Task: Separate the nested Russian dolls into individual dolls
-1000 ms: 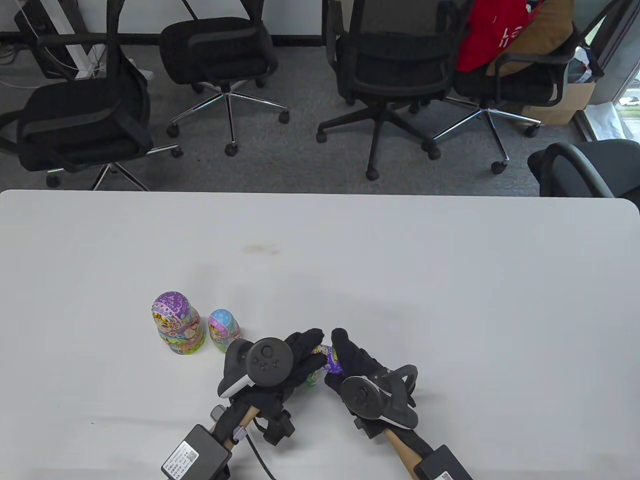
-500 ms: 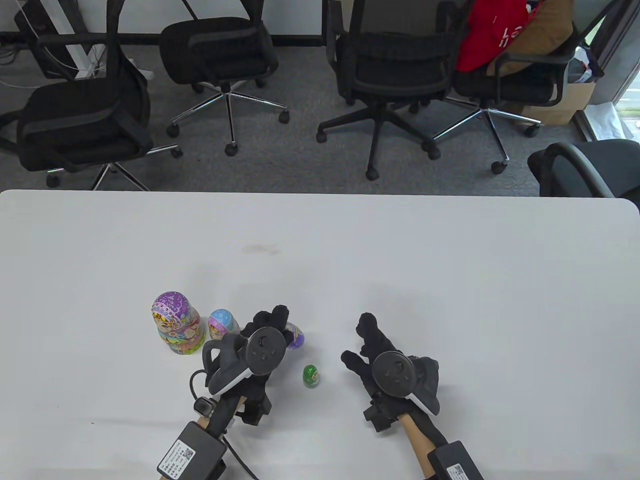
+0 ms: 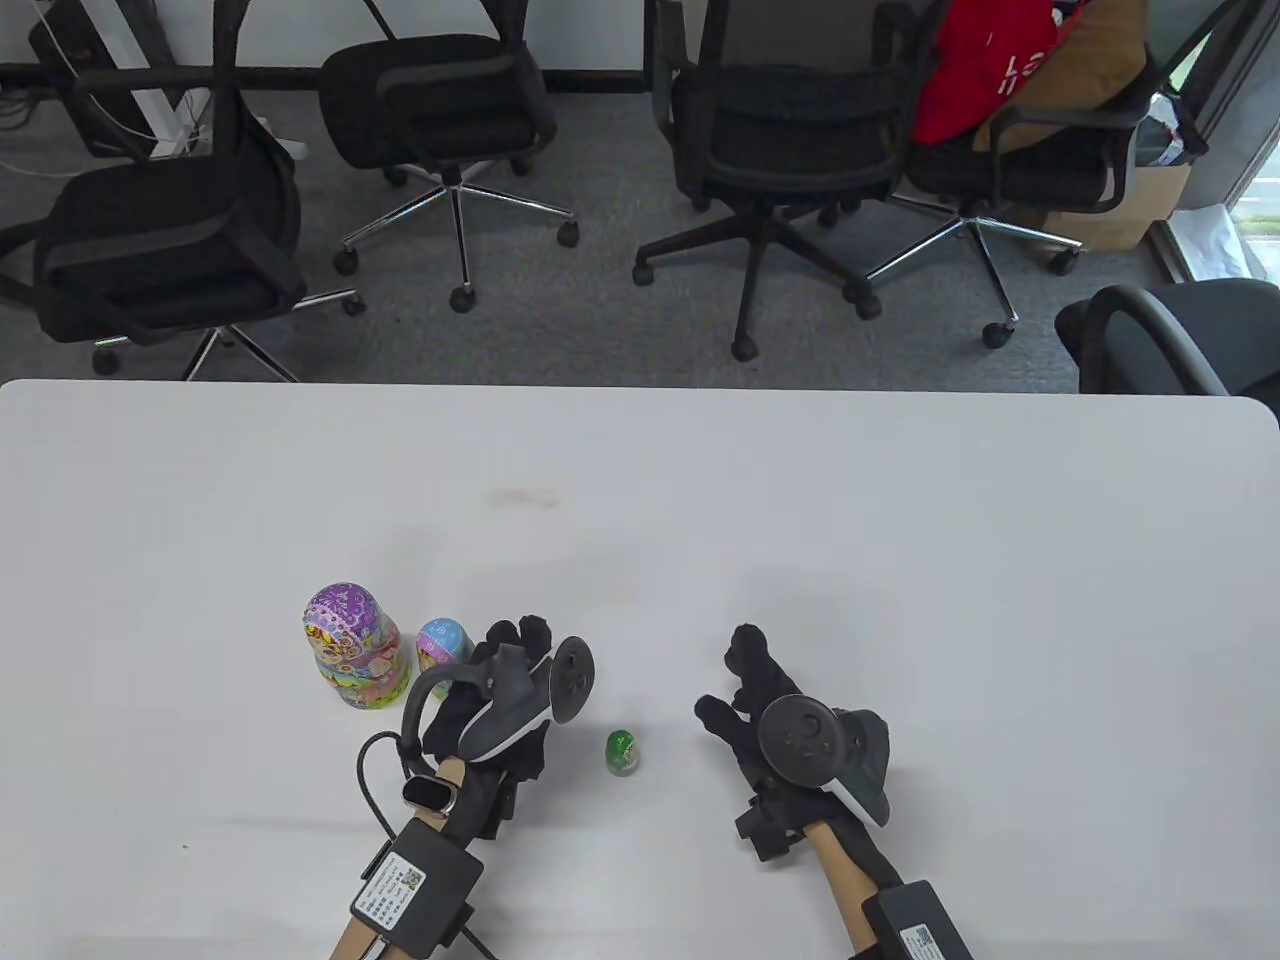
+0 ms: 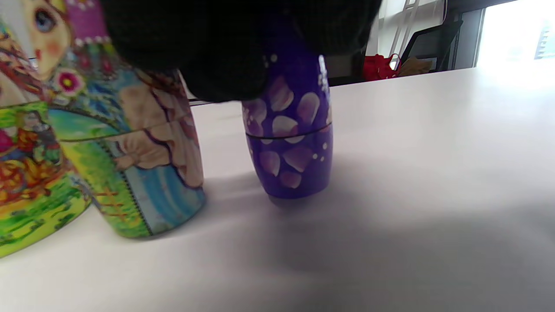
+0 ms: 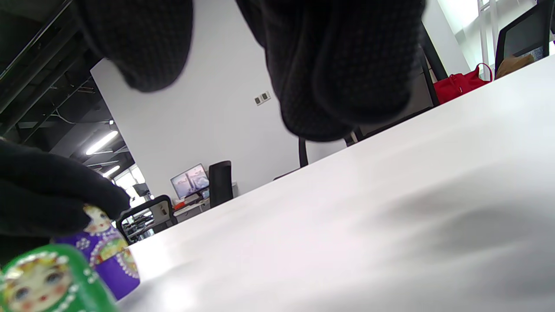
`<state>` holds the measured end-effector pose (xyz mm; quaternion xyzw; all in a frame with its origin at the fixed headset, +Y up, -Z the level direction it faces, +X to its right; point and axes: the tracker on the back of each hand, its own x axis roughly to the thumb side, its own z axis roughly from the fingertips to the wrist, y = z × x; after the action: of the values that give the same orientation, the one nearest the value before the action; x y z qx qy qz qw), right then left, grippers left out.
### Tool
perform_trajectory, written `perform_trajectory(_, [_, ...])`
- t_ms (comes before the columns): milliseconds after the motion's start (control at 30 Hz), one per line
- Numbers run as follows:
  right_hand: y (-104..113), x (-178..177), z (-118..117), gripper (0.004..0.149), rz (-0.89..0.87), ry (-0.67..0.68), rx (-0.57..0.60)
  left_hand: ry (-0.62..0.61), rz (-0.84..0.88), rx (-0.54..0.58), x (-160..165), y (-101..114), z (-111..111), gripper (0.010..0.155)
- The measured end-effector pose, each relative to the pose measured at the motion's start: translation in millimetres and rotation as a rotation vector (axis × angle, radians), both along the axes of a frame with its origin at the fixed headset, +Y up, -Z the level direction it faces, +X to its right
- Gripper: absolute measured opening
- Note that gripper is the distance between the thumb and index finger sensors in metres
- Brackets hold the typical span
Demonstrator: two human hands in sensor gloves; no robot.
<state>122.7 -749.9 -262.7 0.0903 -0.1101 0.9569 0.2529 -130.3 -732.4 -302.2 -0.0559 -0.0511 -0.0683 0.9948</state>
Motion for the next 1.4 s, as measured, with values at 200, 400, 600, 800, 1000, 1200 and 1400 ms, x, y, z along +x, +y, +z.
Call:
perform_trajectory(200, [0.0, 0.5, -0.4, 0.082, -0.002, -0.004, -0.001, 0.017, -0.002, 0.003, -2.5, -5.0, -2.3, 0.058])
perform_trajectory(400, [0.3, 1.4, -0.1, 0.082, 0.005, -0.012, -0.006, 0.017, 0.061, 0.027, -8.2, 1.3, 0.6, 0.066])
perform_trajectory(600, [0.8, 2.7, -0.3, 0.082, 0.013, -0.029, -0.005, -0.052, 0.158, 0.120, -5.9, 28.1, 18.9, 0.068])
perform_trajectory(800, [0.8, 2.7, 0.3, 0.082, 0.018, -0.032, -0.003, -0.191, 0.253, 0.075, 14.3, 32.8, 35.0, 0.067])
perform_trajectory(1000, [0.4, 1.6, 0.6, 0.082, 0.025, -0.026, -0.005, -0.317, 0.367, -0.109, 36.9, 14.7, 40.8, 0.070])
perform_trajectory(1200, [0.2, 1.7, 0.8, 0.082, 0.024, -0.026, -0.004, -0.380, 0.300, -0.195, 52.0, -4.2, 45.2, 0.070])
perform_trajectory(1400, [-0.4, 1.3, 0.8, 0.082, 0.024, -0.023, -0.008, -0.384, 0.204, -0.213, 59.8, -20.6, 47.1, 0.066])
